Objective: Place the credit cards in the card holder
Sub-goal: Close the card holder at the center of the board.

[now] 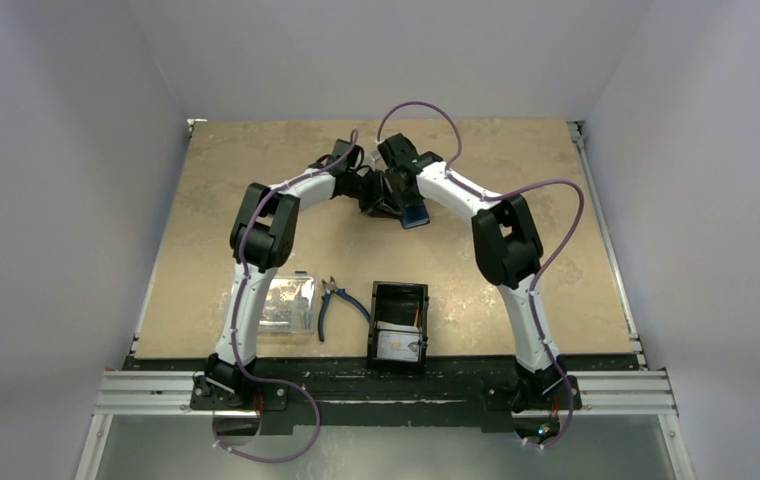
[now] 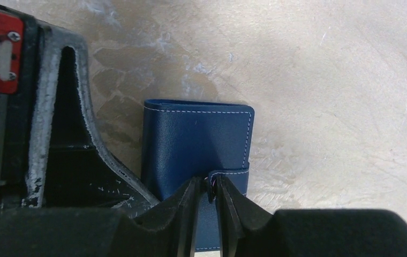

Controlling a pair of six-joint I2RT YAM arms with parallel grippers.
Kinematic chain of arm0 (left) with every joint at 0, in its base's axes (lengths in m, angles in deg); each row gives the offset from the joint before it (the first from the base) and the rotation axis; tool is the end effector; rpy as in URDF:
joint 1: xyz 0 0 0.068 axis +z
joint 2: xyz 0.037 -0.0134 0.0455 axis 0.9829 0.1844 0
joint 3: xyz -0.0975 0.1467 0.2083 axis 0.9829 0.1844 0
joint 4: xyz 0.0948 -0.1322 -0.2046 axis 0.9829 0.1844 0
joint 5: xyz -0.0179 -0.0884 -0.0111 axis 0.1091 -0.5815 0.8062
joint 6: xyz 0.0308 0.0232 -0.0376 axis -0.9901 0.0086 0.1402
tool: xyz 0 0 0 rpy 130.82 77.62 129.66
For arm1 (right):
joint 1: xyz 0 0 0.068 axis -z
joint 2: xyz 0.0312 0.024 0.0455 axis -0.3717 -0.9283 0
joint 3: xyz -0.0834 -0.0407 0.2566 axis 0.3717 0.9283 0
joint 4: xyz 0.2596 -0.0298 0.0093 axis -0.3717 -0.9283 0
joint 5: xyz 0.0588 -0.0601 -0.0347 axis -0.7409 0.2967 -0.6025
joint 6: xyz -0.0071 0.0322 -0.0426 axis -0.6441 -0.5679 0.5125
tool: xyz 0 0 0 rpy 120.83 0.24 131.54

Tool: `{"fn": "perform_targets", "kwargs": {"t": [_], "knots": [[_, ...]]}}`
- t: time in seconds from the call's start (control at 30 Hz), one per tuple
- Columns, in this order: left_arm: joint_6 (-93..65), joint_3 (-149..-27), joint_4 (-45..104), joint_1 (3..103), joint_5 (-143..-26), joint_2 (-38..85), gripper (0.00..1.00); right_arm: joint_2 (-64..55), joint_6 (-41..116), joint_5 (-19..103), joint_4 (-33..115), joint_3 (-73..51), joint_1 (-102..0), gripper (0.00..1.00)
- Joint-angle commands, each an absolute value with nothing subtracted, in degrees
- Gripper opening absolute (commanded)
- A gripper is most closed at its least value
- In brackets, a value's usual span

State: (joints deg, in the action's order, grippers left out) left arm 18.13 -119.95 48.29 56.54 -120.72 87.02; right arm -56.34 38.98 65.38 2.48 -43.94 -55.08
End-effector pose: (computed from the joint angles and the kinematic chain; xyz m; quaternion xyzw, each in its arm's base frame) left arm 0.4661 -0.2233 0.1168 -0.0399 0.8823 -0.4656 0.0565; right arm 0.4205 0.2645 0.1661 -0.2024 0.9424 -0.0456 0.2622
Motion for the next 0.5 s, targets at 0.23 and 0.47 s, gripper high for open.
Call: {"fn": "perform_targets", "kwargs": {"t": [0.23,0.47], "knots": [[18.7,-120.5,40.6,54.1,-118.4,89.9,0.07,-67.1,31.4,15.5,15.8,-28.7,-62.9,0.31],[18.4,-120.1,40.7,54.3,-118.6,89.7,0.07,-66.8,28.3,13.1,19.3,-25.0,-62.0,0.3]]}}
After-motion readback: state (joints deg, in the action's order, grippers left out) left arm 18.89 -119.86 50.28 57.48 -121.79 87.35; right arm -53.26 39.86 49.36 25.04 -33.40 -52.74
